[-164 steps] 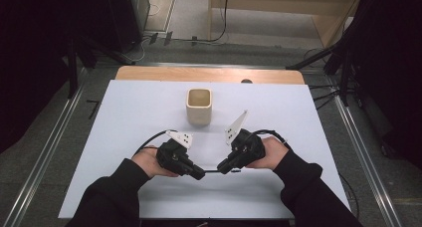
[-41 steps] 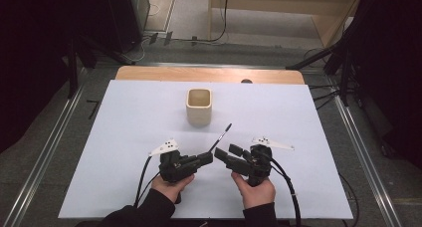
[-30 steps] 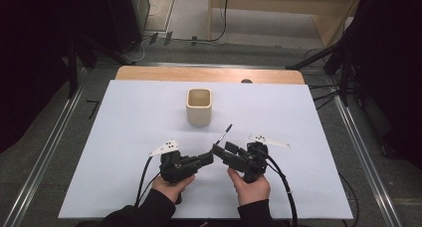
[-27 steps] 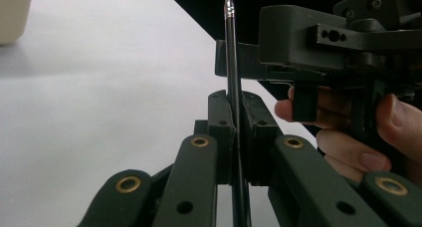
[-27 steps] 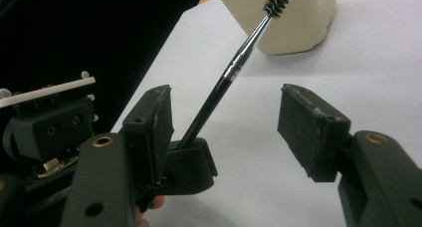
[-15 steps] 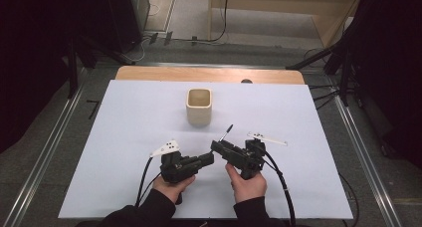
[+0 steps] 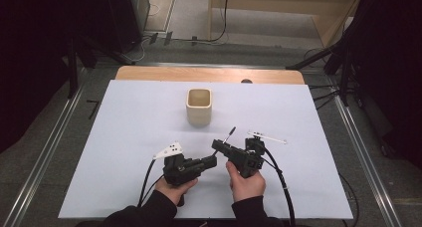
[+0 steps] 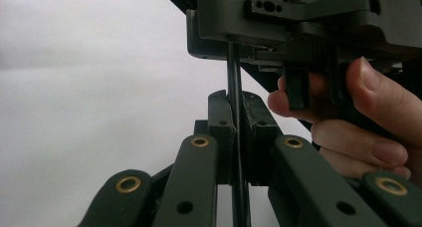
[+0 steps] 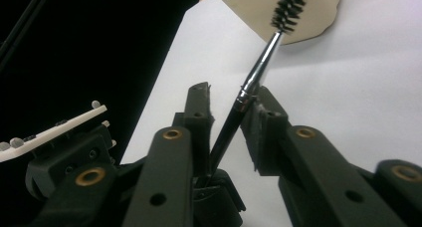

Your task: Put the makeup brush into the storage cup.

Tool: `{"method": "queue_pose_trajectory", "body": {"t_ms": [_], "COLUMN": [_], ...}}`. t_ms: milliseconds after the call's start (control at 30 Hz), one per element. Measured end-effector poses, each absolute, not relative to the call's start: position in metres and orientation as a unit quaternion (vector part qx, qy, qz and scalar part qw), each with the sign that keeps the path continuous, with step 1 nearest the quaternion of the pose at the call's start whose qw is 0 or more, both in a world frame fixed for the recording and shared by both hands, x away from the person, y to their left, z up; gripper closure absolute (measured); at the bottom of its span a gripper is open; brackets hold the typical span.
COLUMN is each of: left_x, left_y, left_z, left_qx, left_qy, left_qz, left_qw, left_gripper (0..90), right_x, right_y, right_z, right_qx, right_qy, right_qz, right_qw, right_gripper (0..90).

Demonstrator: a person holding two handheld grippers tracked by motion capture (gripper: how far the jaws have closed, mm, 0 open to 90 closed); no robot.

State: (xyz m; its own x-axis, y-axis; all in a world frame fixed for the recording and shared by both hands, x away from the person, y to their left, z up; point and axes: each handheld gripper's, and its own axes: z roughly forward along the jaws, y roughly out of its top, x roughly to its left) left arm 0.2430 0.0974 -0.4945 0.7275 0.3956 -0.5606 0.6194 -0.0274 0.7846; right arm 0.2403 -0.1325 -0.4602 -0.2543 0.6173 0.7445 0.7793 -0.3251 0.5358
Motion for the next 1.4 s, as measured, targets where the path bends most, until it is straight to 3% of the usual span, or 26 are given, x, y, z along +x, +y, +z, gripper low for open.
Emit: {"method": "queue_pose_trajectory", "body": {"t_ms": [400, 700, 900, 1400], "left_x": [0.245, 0.250, 0.255, 0.261], "left_y": [0.097, 0.094, 0.095, 0.097], "left_z": [-0.496, -0.488, -0.479, -0.470], "left_qx": [0.717, 0.747, 0.771, 0.805], "left_qy": [0.357, 0.343, 0.333, 0.314], "left_qz": [-0.096, -0.090, -0.077, -0.071], "left_qw": [0.591, 0.562, 0.537, 0.498], "left_gripper": [82.0, 53.5, 43.0, 36.0], "right_x": [0.241, 0.243, 0.245, 0.259], "right_y": [-0.132, -0.135, -0.139, -0.142], "right_z": [-0.458, -0.455, -0.452, -0.453], "right_qx": [-0.605, -0.599, -0.596, -0.576], "right_qy": [-0.570, -0.581, -0.594, -0.637], "right_qz": [-0.548, -0.544, -0.535, -0.506], "right_qw": [0.090, 0.085, 0.076, 0.080], "right_gripper": [83.5, 85.6, 85.6, 85.6]}}
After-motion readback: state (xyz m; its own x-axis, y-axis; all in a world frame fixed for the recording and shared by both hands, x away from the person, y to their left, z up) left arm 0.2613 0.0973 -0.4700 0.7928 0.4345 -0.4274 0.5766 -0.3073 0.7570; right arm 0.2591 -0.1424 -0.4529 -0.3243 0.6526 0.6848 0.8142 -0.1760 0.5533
